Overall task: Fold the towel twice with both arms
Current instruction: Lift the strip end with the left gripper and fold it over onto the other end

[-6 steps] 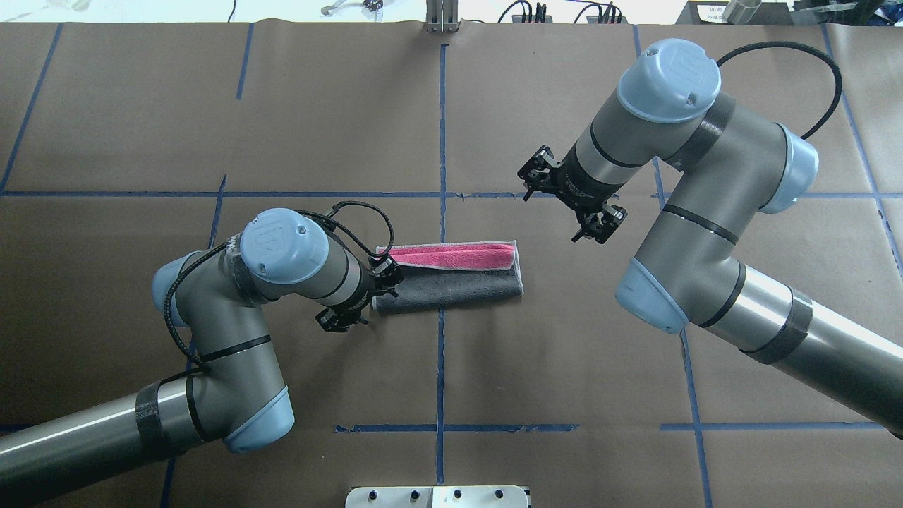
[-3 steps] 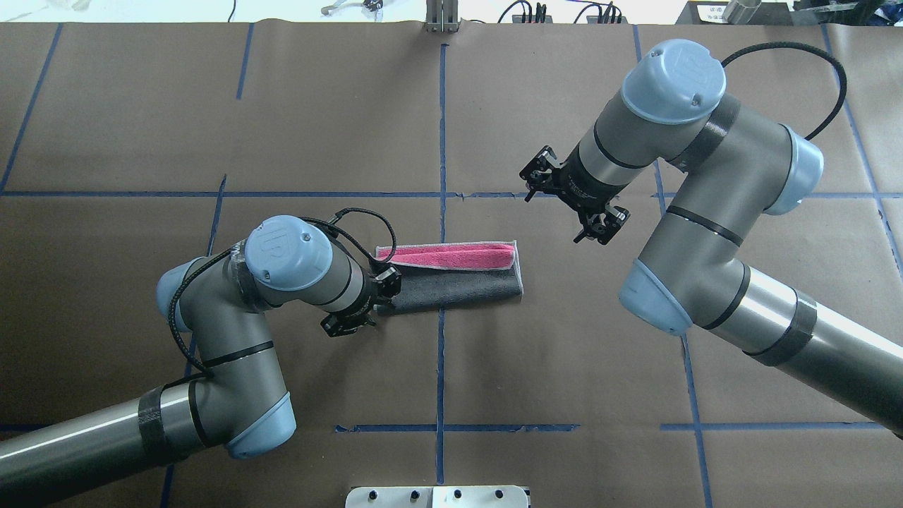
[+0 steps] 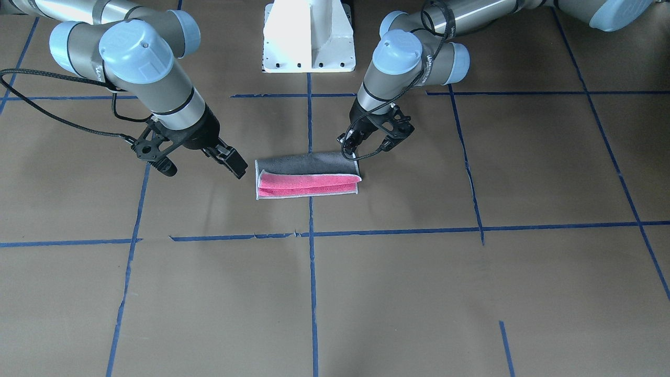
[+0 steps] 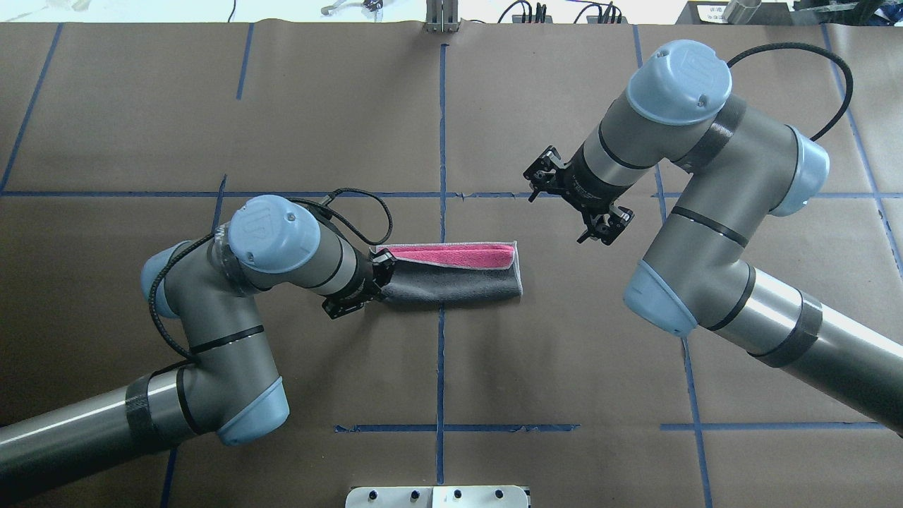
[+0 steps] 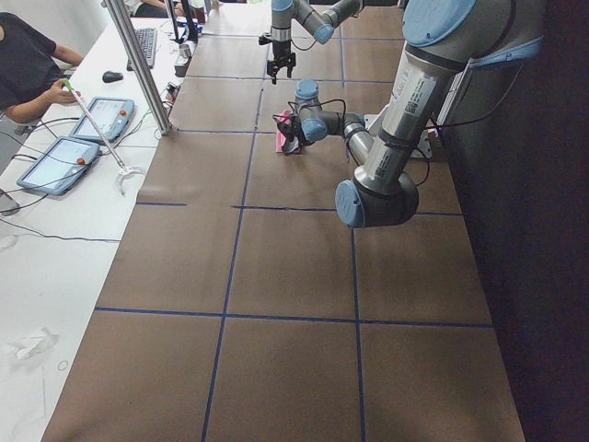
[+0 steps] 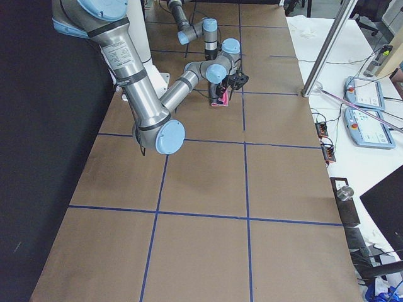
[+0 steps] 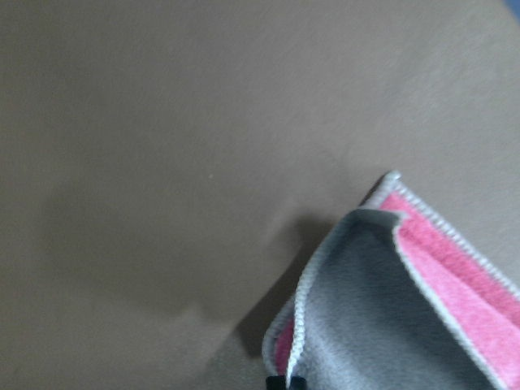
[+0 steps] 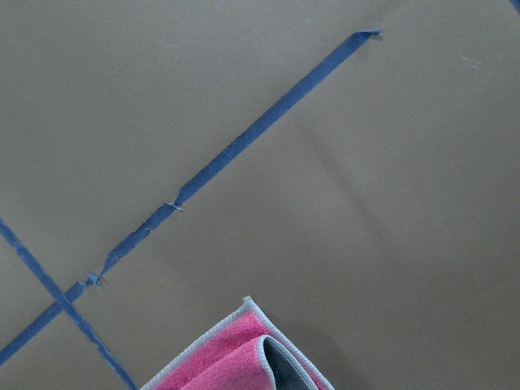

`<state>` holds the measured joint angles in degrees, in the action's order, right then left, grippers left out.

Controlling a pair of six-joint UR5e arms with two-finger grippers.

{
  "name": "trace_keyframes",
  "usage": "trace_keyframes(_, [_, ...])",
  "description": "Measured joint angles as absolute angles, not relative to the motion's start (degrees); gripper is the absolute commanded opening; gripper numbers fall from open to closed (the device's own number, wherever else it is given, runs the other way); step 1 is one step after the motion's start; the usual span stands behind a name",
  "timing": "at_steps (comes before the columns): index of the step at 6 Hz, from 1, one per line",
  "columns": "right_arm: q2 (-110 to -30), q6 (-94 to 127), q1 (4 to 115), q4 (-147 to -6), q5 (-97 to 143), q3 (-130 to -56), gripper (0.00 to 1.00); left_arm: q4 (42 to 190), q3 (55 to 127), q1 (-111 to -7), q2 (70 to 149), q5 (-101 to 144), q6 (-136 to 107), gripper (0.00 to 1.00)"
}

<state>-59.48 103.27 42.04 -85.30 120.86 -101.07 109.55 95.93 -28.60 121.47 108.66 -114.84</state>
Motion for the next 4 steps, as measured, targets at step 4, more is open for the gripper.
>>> trace_keyframes(4, [-61.8, 103.2, 42.2, -85.3, 121.0, -103.8, 1.00, 105.8, 97.6, -29.7, 122.2, 109.5, -112.2, 0.00])
